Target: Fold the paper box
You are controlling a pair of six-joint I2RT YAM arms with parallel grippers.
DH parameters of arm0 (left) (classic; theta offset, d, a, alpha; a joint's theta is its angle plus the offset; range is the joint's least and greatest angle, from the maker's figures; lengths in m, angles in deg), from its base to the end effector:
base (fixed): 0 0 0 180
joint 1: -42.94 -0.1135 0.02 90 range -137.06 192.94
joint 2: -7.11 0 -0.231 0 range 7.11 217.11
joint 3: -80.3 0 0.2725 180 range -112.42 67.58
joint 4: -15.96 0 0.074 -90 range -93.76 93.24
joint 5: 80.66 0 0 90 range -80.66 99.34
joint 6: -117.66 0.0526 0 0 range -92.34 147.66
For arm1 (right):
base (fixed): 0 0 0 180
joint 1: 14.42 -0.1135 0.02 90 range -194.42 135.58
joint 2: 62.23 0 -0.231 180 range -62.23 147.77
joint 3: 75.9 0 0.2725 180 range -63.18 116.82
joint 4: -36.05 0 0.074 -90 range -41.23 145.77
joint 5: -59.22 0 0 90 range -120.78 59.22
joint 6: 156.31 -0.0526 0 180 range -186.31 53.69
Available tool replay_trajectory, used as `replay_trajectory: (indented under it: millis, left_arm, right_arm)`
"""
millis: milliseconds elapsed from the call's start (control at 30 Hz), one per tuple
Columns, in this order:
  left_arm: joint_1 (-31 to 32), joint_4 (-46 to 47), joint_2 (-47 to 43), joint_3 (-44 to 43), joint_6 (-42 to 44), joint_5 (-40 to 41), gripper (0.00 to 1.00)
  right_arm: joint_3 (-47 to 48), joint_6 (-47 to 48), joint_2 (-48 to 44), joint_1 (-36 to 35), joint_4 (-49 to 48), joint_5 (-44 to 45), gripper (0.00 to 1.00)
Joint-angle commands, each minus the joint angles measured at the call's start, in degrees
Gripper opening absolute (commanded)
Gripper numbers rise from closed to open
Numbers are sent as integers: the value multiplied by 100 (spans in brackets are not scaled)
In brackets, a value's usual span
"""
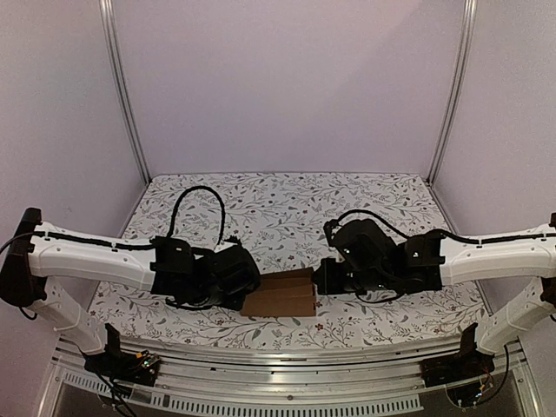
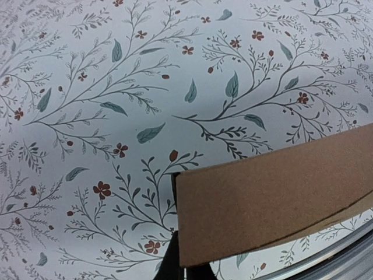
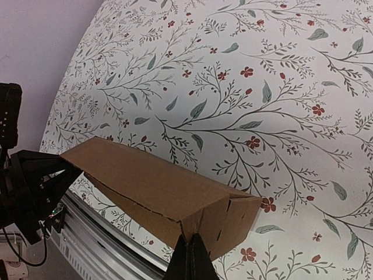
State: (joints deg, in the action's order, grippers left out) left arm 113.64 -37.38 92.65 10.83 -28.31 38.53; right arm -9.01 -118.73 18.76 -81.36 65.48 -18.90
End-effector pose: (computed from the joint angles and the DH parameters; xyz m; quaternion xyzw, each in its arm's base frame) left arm 0.1254 -0.2804 0.1561 0.0774 0.9501 -0.0433 0.2992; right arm 0.1428 0.3077 0.1888 -0.0750 0.9118 0.2907 0.2802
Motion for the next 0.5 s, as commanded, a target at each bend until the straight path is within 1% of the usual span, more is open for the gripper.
replay_trajectory:
  millis: [0,467]
  left_arm:
    - [186,96,154,-58,73,-15,0]
    - [241,126,139,-25,85,77,0]
  right_arm:
    - [236,-161,-171,82,-200,-344,0]
    - [205,-460,-198,284,-358,-666,0]
